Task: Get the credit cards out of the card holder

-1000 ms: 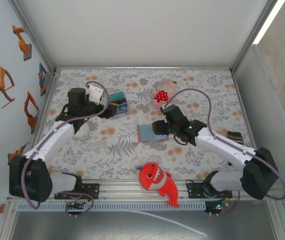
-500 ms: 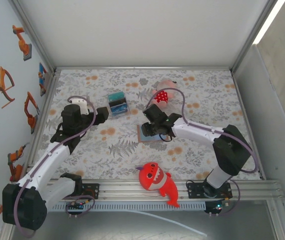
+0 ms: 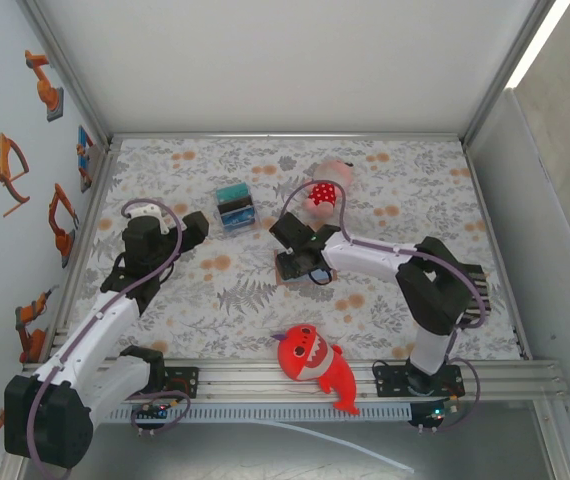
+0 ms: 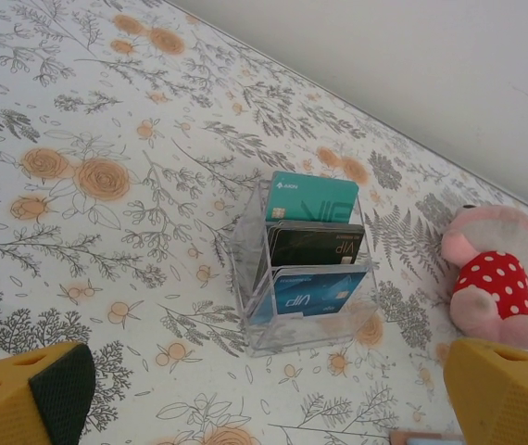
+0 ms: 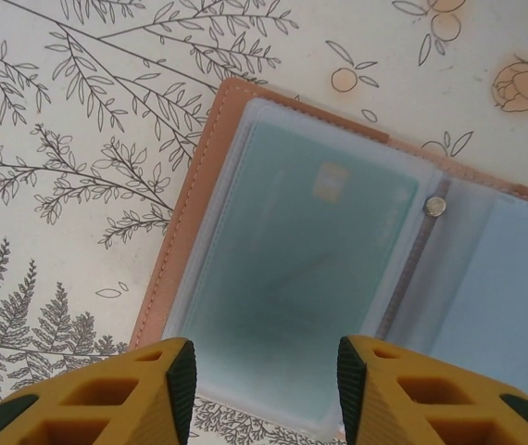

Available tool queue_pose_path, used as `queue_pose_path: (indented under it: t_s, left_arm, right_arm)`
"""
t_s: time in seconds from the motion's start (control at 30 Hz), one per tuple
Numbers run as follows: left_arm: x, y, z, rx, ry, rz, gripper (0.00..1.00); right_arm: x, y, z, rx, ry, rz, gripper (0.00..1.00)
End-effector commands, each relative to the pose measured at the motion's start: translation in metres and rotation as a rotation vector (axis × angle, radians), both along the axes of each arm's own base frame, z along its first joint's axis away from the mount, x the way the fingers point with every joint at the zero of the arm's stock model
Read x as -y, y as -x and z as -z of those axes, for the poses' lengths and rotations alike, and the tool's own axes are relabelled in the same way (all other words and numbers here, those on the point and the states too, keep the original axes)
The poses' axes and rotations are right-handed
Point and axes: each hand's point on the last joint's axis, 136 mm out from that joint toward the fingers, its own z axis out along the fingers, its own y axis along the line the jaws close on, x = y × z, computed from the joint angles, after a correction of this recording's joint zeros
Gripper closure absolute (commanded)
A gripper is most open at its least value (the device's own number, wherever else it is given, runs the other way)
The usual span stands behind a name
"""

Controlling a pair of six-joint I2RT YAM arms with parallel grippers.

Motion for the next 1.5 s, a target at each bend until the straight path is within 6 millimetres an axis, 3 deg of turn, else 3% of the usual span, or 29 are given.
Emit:
queue_pose_path:
  t_s: [0.0, 0.4, 0.67, 1.07, 1.47]
  left_arm:
    - [-0.003, 0.000, -0.002, 0.014, 0.012, -0.025, 0.03]
    - [-0.004, -0.002, -0.001, 0.020, 0.003, -0.026, 0.03]
    - [-0.003, -0.003, 0.001, 0.010, 0.001, -0.026, 0.03]
    - [-0.003, -0.005, -0.005, 0.007, -0.004, -0.028, 0.03]
    - [-0.004, 0.000, -0.019, 0.037, -0.019, -0.017, 0.03]
  right_arm:
    - [-0.002, -0.002, -0.001, 0.006, 0.033, -0.008, 0.54]
    - [-0.006, 0.002, 0.010, -0.023, 0.038, -0.014, 0.43]
    - [-0.010, 0.003, 0.016, -0.040, 0.040, -0.023, 0.41]
    - [0.004, 0.006, 0.036, -0.056, 0.103, 0.004, 0.39]
    - [0.006, 0.003, 0.038, -0.068, 0.068, 0.010, 0.57]
